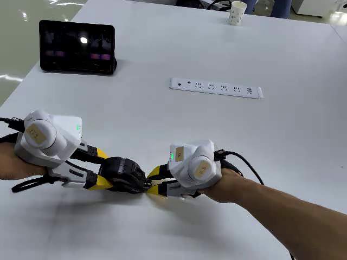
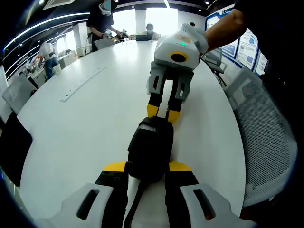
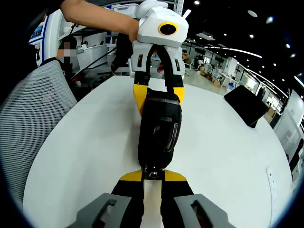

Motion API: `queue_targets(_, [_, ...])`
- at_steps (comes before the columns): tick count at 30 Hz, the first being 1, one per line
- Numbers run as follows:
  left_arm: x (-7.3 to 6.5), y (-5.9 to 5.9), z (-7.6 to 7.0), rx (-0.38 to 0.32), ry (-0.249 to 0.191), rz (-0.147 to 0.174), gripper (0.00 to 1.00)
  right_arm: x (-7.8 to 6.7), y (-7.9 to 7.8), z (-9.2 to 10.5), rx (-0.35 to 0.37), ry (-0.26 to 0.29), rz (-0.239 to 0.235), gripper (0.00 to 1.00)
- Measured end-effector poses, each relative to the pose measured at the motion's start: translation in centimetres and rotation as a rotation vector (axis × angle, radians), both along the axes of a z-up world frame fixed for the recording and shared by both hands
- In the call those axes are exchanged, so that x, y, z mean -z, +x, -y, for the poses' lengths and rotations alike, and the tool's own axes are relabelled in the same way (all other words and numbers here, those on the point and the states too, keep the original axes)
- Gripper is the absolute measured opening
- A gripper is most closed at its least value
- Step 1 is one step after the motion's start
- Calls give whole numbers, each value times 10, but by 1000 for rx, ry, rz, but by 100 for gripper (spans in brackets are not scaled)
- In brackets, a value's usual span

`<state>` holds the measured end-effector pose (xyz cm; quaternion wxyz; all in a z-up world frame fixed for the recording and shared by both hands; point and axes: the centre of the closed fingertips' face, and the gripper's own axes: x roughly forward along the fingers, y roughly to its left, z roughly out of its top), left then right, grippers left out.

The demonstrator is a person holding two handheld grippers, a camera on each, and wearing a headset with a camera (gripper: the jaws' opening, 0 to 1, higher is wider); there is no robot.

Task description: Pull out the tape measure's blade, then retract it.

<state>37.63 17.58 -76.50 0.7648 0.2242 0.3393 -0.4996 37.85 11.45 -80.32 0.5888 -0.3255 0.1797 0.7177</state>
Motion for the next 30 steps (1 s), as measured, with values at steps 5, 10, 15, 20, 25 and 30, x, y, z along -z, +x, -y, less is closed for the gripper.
queue_targets(5, [0,0,0,-2,1,-4,24,0,0,2,-2,-6,5,9])
queue_targets(10, [0,0,-1,-5,1,-9,24,0,1,6,-2,-12,4,9])
queue_targets(15, [0,0,-1,-6,2,-13,24,0,1,11,-2,-17,3,9])
queue_targets(20, [1,0,-1,-5,3,-17,24,1,2,15,1,-20,1,9])
queue_targets(25, [1,0,-1,-5,3,-19,24,1,3,19,3,-24,-1,9])
queue_targets(30, [2,0,-1,-8,2,-22,24,1,4,22,0,-29,1,9])
